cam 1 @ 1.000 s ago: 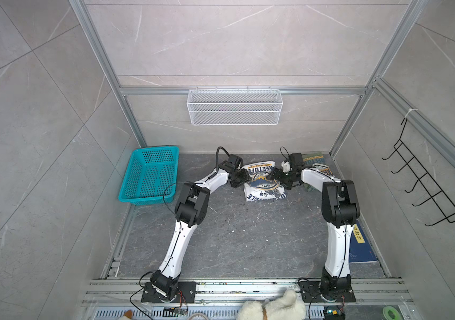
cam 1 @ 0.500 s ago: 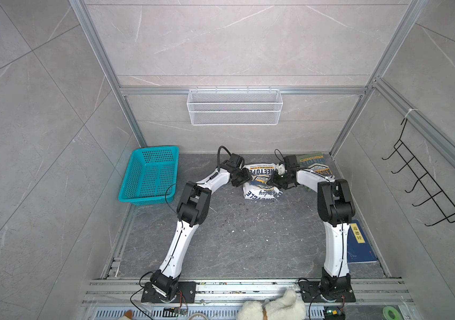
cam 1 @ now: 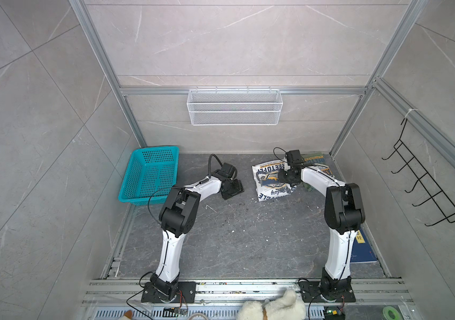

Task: Fold and stack tank tops
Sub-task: Pick up the tank top from the top-center of the table.

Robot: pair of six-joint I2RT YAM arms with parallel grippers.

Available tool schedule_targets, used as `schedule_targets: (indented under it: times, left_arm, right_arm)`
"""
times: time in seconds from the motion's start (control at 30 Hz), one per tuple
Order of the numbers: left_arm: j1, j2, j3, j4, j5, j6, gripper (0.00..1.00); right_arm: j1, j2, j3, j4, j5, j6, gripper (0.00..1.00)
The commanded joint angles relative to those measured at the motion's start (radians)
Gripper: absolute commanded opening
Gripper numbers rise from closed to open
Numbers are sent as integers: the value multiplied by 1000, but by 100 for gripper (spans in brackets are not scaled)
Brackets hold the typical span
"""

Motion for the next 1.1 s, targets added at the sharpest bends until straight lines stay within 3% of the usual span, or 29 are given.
schedule_targets:
  times: [0.0, 0.13, 0.33, 0.57, 1.07]
  left_arm:
    - [6, -123, -91, 50, -27, 19, 72]
    - [6, -196, -200, 91, -33, 17, 72]
    - [6, -224, -280, 103, -37, 32, 72]
    - [7, -197, -333, 137, -28, 28, 71]
    - [4, -222, -423, 217, -21, 39, 73]
  right_arm:
    - [-3, -59, -14, 59, 220, -145, 0]
    - [-6, -29, 34, 42, 372, -223, 0]
    - [-14, -50, 0, 158, 454, -325, 0]
    - [-47, -109, -41, 303, 435, -371, 0]
    - [-165, -192, -182, 549, 326, -326, 0]
